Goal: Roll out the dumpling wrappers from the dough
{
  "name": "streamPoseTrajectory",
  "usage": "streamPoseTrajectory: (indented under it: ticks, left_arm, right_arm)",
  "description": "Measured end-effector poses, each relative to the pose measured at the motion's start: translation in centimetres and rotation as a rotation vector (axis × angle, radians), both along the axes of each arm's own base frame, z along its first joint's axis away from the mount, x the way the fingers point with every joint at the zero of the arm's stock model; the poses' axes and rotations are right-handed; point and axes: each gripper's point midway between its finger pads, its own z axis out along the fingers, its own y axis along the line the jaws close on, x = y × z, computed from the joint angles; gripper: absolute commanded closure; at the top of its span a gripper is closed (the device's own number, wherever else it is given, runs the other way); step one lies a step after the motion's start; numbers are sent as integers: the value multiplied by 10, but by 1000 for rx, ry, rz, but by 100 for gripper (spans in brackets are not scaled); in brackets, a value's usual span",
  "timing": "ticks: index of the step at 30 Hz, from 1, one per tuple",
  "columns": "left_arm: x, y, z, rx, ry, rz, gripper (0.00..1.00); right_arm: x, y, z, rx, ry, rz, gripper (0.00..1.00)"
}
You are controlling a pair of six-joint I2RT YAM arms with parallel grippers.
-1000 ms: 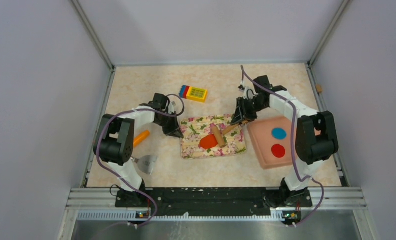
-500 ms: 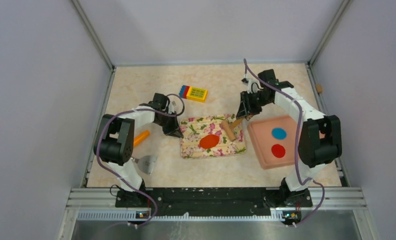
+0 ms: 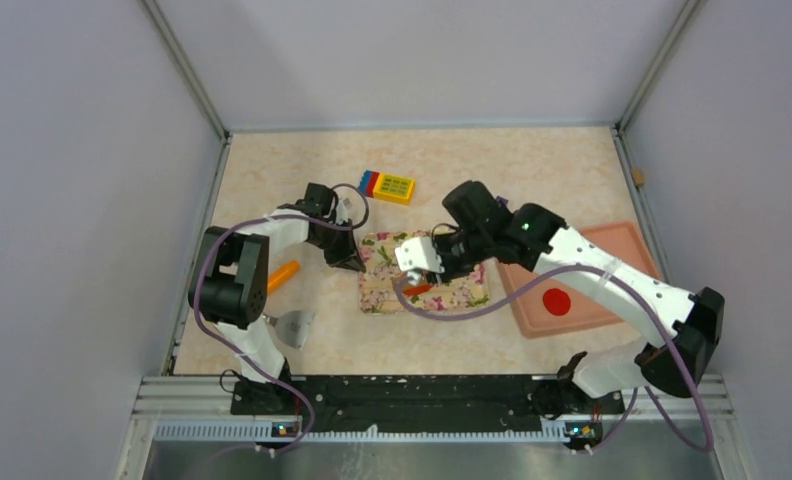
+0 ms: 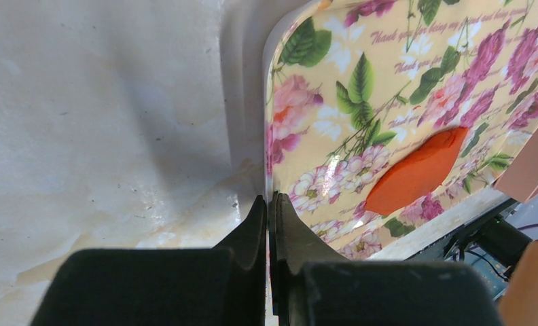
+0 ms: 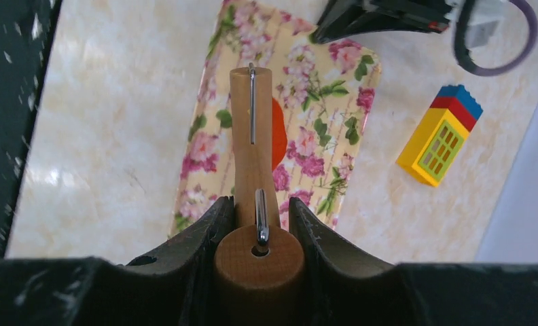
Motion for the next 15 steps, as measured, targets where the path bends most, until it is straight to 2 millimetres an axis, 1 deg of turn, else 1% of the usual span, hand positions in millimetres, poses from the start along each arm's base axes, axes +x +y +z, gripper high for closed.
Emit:
streamPoseTrajectory:
  ticks: [2, 5, 7, 9, 15]
  left_arm:
    - [2, 1, 1, -1, -5, 0, 100]
    - [5, 2, 1, 0, -12, -1, 100]
    - [5, 3, 1, 1, -16, -4, 100]
    - [5, 3, 1, 0, -17, -5, 100]
    - [7, 2, 2, -13, -23, -7, 100]
  right_arm:
    - [-11, -5, -13, -64, -67, 103, 100]
    - [-6, -13, -34, -169, -161, 203, 100]
    - [-2, -17, -42, -220, -212, 242, 100]
    - [1, -17, -47, -254, -262, 281, 100]
    - [5, 0, -46, -255, -364, 333, 100]
